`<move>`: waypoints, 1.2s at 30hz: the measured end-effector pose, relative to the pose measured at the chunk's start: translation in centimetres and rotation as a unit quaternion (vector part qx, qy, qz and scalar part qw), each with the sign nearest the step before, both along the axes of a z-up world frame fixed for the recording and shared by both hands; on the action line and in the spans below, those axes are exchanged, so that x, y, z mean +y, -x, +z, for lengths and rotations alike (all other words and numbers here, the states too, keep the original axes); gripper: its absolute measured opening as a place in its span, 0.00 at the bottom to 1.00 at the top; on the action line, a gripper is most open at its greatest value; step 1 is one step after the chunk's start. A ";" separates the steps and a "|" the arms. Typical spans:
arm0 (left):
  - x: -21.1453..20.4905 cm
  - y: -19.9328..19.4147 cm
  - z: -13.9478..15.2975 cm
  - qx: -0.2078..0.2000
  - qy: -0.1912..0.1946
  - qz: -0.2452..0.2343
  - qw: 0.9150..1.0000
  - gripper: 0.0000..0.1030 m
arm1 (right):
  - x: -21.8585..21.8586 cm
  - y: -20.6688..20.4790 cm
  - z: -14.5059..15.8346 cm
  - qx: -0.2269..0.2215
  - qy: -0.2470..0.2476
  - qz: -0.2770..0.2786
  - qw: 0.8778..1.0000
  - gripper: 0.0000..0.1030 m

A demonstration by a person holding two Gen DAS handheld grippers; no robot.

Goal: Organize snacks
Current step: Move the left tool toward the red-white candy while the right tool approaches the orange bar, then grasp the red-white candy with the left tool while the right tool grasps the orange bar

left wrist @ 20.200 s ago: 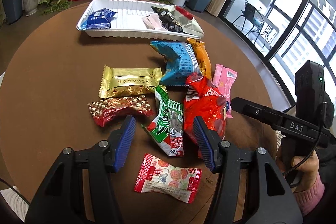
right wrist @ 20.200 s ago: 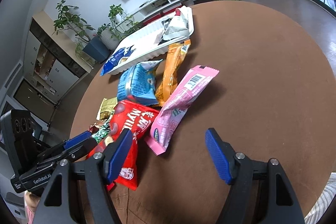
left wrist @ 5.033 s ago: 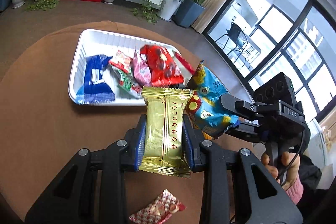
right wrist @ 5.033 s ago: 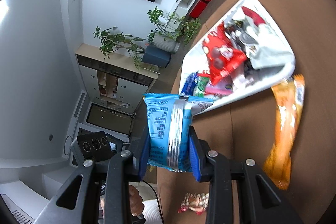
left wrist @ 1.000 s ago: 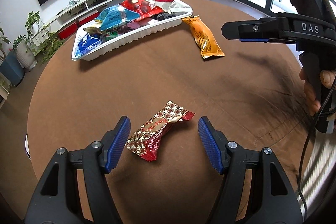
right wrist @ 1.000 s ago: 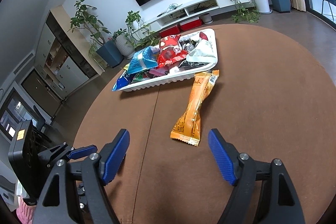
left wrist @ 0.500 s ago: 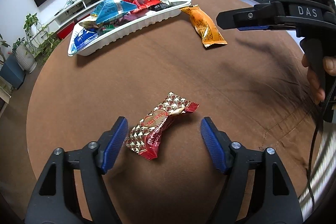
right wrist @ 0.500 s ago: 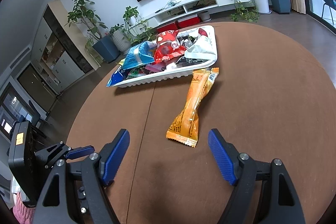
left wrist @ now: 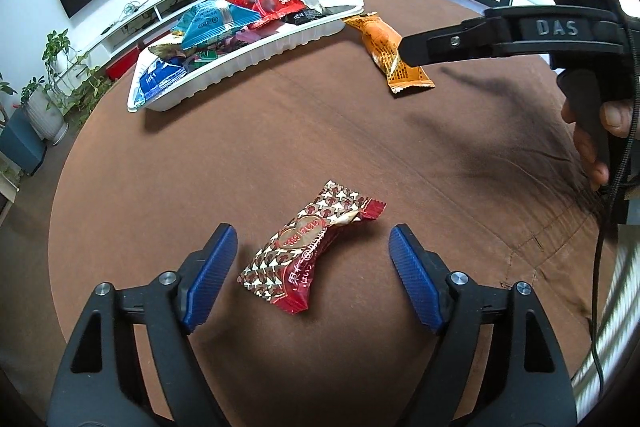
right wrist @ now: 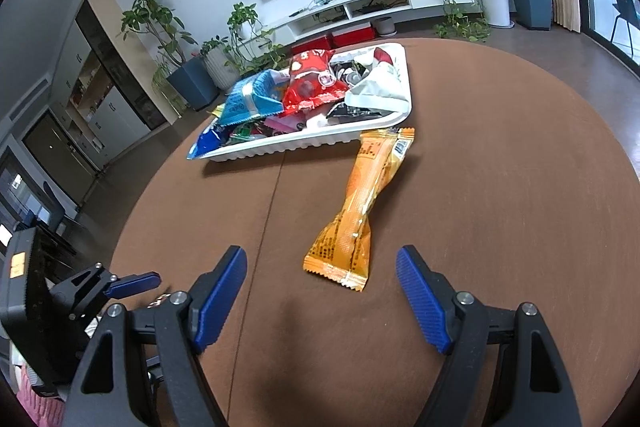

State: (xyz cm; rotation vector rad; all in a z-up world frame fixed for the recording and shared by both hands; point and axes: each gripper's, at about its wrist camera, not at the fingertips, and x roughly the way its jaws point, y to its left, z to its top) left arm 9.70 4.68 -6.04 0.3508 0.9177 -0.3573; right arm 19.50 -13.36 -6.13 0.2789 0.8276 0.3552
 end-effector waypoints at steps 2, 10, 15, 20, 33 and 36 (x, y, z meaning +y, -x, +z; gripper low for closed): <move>0.1 -0.2 -0.1 0.000 0.003 -0.002 1.000 0.76 | 0.2 -0.4 -0.2 0.003 0.008 0.001 1.000 0.77; 0.5 -0.7 -0.3 0.007 0.021 -0.007 1.000 0.77 | 1.2 -3.0 -1.0 0.018 0.044 -0.007 0.999 0.77; 0.8 -1.0 -0.4 0.013 0.035 -0.013 0.999 0.74 | 2.2 -4.3 -1.2 0.017 0.079 -0.004 0.997 0.78; 1.1 -1.4 -0.5 0.026 0.060 -0.020 0.998 0.60 | 3.4 -4.7 -1.3 0.007 0.131 0.003 0.991 0.64; 1.9 -1.5 -0.3 0.021 0.071 -0.009 0.997 0.29 | 2.2 -4.5 -1.3 0.006 0.134 0.020 0.991 0.24; 2.0 -1.4 -0.3 0.022 0.075 -0.003 0.997 0.26 | 1.7 -4.1 -1.3 0.012 0.106 0.023 0.994 0.22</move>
